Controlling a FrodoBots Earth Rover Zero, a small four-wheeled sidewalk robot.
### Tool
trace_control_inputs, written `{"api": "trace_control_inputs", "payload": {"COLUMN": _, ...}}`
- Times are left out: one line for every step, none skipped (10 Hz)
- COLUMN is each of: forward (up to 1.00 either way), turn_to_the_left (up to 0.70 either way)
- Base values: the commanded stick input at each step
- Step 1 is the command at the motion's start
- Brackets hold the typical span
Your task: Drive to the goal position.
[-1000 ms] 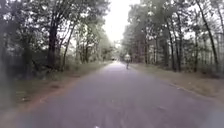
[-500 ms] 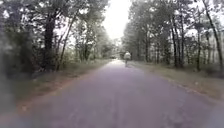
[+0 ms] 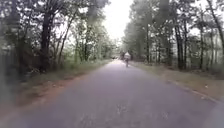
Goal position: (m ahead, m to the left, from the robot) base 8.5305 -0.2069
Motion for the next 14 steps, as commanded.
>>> {"api": "trace_control_inputs", "payload": {"forward": 0.7, "turn_to_the_left": 0.0}}
{"api": "trace_control_inputs", "payload": {"forward": 0.7, "turn_to_the_left": 0.0}}
{"api": "trace_control_inputs", "payload": {"forward": 0.7, "turn_to_the_left": 0.0}}
{"api": "trace_control_inputs", "payload": {"forward": 0.7, "turn_to_the_left": 0.0}}
{"api": "trace_control_inputs", "payload": {"forward": 0.5, "turn_to_the_left": 0.0}}
{"api": "trace_control_inputs", "payload": {"forward": 0.45, "turn_to_the_left": 0.0}}
{"api": "trace_control_inputs", "payload": {"forward": 0.45, "turn_to_the_left": 0.0}}
{"api": "trace_control_inputs", "payload": {"forward": 0.45, "turn_to_the_left": 0.0}}
{"api": "trace_control_inputs", "payload": {"forward": 0.45, "turn_to_the_left": 0.0}}
{"api": "trace_control_inputs", "payload": {"forward": 0.45, "turn_to_the_left": 0.0}}
{"api": "trace_control_inputs", "payload": {"forward": 0.45, "turn_to_the_left": 0.0}}
{"api": "trace_control_inputs", "payload": {"forward": 0.45, "turn_to_the_left": 0.0}}
{"api": "trace_control_inputs", "payload": {"forward": 0.45, "turn_to_the_left": 0.0}}
{"api": "trace_control_inputs", "payload": {"forward": 0.45, "turn_to_the_left": 0.0}}
